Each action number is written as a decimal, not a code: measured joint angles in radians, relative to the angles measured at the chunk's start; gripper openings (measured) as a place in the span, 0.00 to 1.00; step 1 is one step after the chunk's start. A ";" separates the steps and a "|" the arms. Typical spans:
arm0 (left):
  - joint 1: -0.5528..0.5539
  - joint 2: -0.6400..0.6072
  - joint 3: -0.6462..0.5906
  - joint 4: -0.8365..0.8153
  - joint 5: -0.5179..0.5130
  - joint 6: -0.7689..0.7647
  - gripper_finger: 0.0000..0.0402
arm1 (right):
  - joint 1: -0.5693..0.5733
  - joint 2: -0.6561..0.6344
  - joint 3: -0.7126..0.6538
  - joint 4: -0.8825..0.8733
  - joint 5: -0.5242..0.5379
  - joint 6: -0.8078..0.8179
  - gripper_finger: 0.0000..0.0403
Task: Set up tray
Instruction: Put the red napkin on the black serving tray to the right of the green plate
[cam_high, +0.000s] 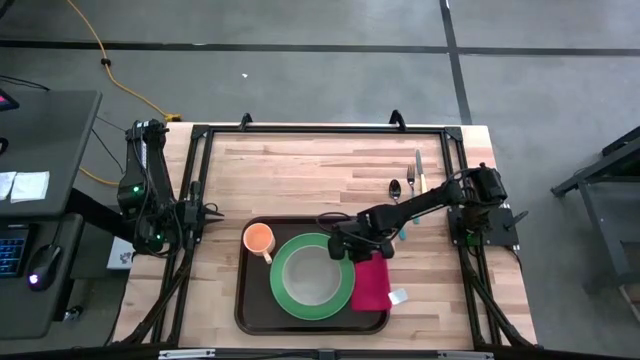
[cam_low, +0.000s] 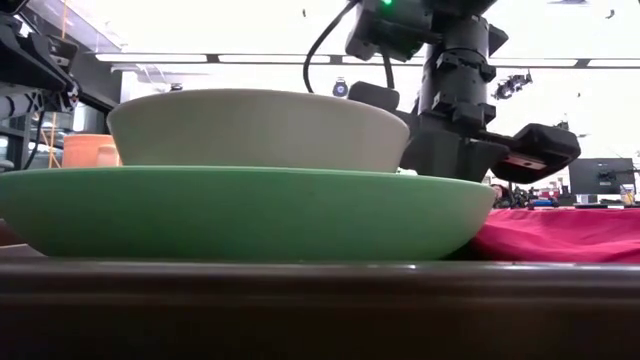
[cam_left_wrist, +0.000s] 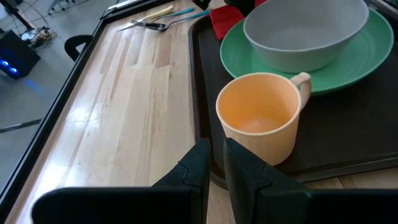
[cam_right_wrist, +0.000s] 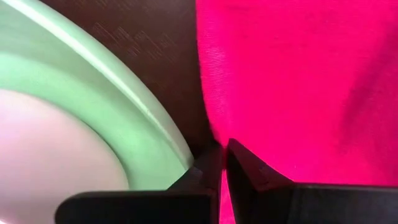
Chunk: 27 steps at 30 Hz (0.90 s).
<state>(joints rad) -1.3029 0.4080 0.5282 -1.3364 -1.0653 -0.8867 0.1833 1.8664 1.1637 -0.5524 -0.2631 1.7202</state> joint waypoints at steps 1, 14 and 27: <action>0.000 0.000 0.000 0.000 0.000 0.000 0.20 | 0.000 0.000 0.000 0.002 0.002 0.002 0.00; 0.000 0.000 0.000 0.000 0.000 0.000 0.20 | 0.000 0.000 0.000 0.014 0.019 0.003 0.00; 0.000 0.000 0.000 0.000 0.000 0.000 0.20 | 0.000 0.000 0.000 0.016 0.022 0.004 0.00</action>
<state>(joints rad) -1.3025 0.4080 0.5279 -1.3361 -1.0653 -0.8867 0.1829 1.8664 1.1637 -0.5365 -0.2415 1.7237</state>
